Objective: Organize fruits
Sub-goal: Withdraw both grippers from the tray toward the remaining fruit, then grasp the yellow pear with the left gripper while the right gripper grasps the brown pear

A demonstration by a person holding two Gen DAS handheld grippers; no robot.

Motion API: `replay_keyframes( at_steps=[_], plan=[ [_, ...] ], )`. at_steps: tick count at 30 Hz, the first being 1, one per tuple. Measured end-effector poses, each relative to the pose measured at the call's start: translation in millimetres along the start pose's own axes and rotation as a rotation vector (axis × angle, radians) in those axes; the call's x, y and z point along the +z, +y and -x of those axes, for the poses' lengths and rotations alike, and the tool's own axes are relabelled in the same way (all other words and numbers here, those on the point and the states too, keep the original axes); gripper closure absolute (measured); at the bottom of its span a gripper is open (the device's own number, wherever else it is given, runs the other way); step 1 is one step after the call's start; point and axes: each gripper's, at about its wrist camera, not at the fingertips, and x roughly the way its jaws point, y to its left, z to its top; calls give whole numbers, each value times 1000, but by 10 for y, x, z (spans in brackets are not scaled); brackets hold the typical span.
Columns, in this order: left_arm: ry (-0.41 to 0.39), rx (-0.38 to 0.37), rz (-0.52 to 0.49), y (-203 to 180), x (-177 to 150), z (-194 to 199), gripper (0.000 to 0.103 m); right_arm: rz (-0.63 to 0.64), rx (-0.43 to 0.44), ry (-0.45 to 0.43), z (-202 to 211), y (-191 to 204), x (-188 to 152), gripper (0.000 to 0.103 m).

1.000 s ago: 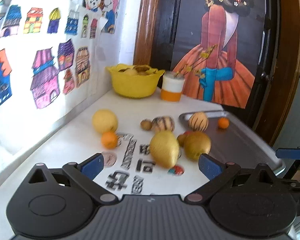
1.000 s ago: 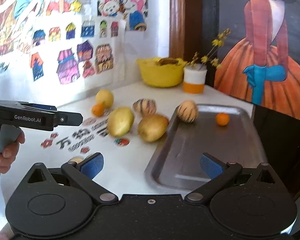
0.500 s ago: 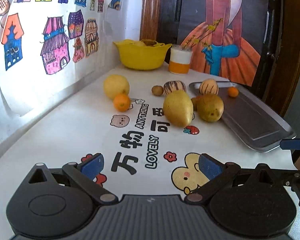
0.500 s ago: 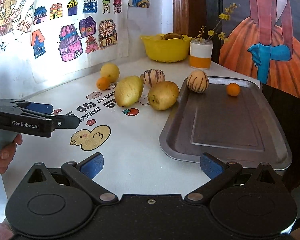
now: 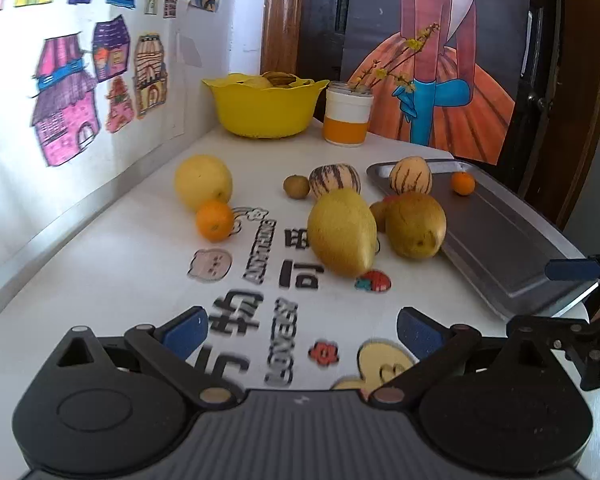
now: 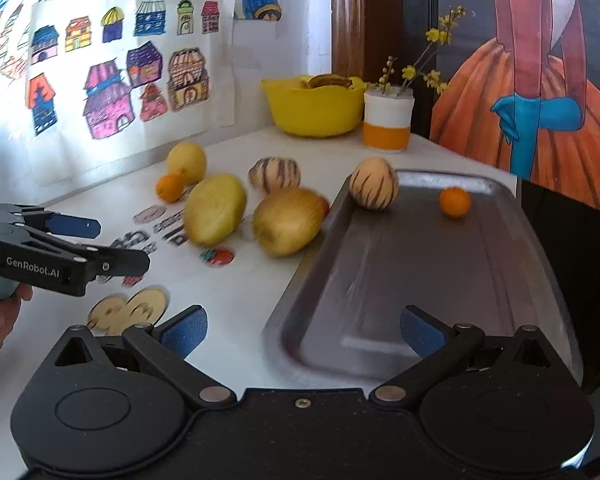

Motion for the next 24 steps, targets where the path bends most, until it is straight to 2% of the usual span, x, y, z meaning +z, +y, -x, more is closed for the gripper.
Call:
replay_keyframes(
  at_steps=[5,13,21,23,24],
  plan=[
    [1,-9,23,-9,214,-245,0,45,8,-16,-237,-101,241,1],
    [15,-20,48,41,442,-628,1,202,65,11,-654,-27,514,1],
    [40,-65,72,90,501,-821,3,290,77,16,-907,121,586,10],
    [46,-83,82,105,512,-837,6,298,81,18,-942,128,583,19],
    [48,-92,88,112,517,-843,9,299,82,21,-957,131,581,20]
  ],
)
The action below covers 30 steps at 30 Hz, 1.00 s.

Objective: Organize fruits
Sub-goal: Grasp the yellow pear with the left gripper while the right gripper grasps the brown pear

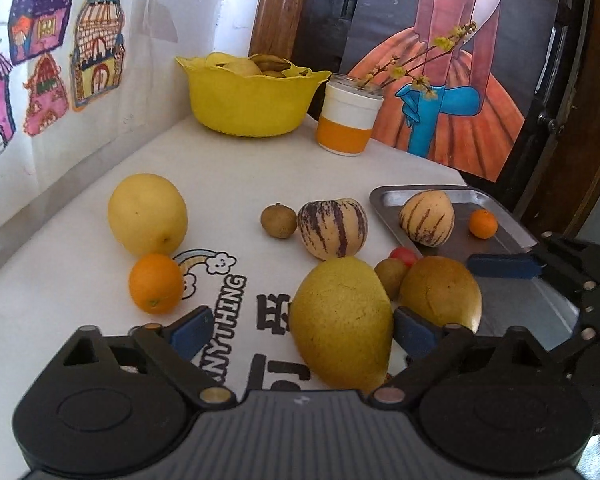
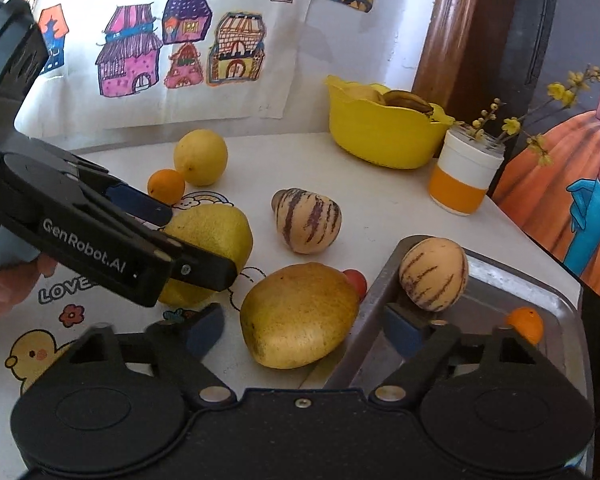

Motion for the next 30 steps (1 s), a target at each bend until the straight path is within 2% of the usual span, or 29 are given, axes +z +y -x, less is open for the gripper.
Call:
replay_keyframes(
  at_steps=[3,7,11,16,21,26,30],
  plan=[
    [7,-19,6,0,0,-21,15,-4,9,-1,-31,0,-4,24],
    [9,-37,-6,-36,-8,-34,25,-7,9,6,-62,-1,-4,37],
    [19,-73,-10,-75,2,-51,42,-9,4,5,-63,-4,-4,38],
    [26,-59,14,-83,3,-30,43,-6,-3,2,-56,7,-13,39],
    [50,-30,18,-82,-46,92,43,-36,26,-5,20,17,-64,39],
    [77,-12,33,-92,-98,226,43,-70,43,-40,220,32,-121,39],
    [70,-11,30,-164,-78,322,43,-87,22,-67,433,-49,-153,39]
  ],
)
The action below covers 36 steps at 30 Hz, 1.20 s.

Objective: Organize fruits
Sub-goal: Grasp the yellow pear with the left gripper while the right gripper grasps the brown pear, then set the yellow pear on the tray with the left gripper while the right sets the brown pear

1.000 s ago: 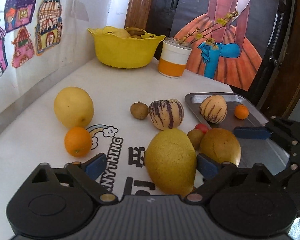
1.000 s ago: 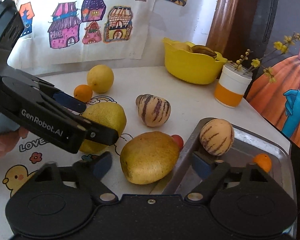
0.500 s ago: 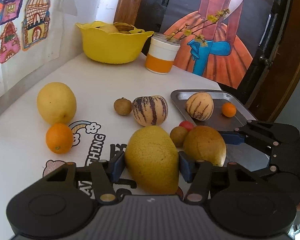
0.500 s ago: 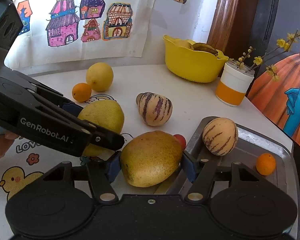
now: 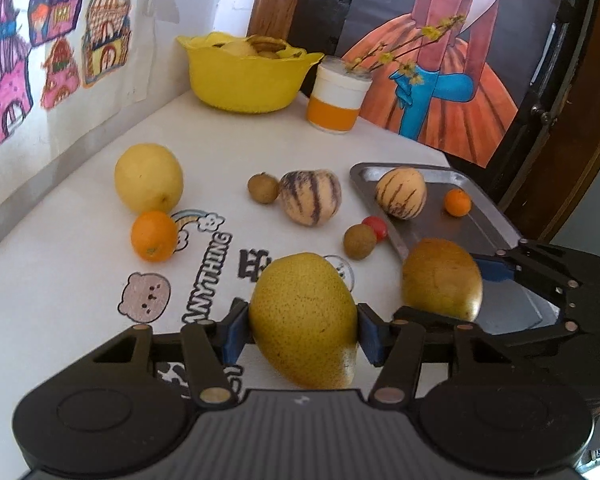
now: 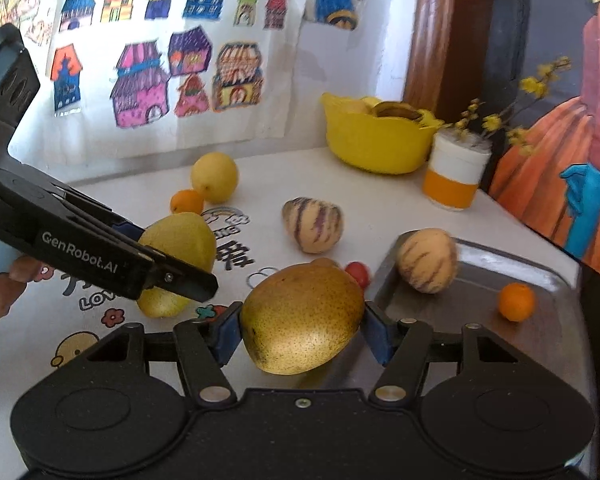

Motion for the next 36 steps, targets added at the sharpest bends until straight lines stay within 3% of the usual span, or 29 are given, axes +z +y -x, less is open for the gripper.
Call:
replay_keyframes(
  at_steps=[8,17,25,36],
  plan=[
    [-67,-61,-9,-400,219,31,43,-53,-121,-43,309,-463,-31,39],
    [-74,-116,-17,-819,378,-387,43,-58,-218,-35,180,-914,-140,39],
    [-40,-116,-46,-981,422,-745,43,-59,-222,6,-22,-1007,-265,39],
    [-26,-105,-87,-1088,417,-881,43,-28,-231,29,-62,-962,-227,39]
  ],
)
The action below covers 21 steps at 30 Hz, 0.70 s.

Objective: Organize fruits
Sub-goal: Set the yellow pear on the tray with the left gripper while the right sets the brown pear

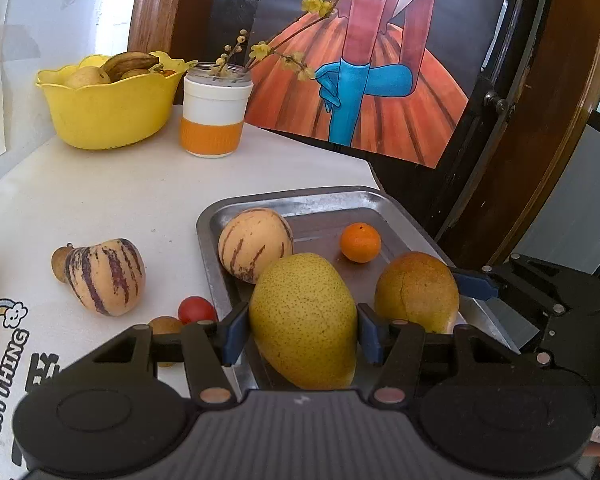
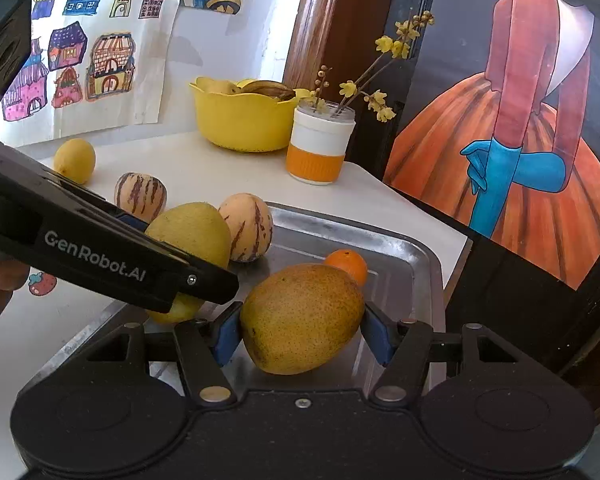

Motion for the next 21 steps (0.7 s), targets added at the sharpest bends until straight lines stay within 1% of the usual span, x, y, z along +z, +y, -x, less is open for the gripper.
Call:
replay_keyframes(
  at_steps=[8,13,14,15,18,19,20,21],
  plan=[
    [12,9,0,7,7,-49,43,0,-7,17,-27,12,-5,39],
    [3,19,-11,-7,2,-61,43,8,-9,39,-61,25,-6,38],
    [-7,22,-10,-3,5,-48,41,7,-7,45,-66,28,-14,38],
    [-15,26,-10,2,8,-32,36,5,-5,52,-73,28,-18,39],
    [-33,15,-4,12,15,31,28,4,-14,47,-50,36,-14,38],
    [-38,15,-4,12,12,54,28,4,-20,38,-30,40,-13,35],
    [-43,14,-6,12,8,77,27,-1,-19,30,-1,41,-10,30],
    [-48,15,-7,13,3,105,25,-6,-20,24,29,40,-3,27]
  ],
)
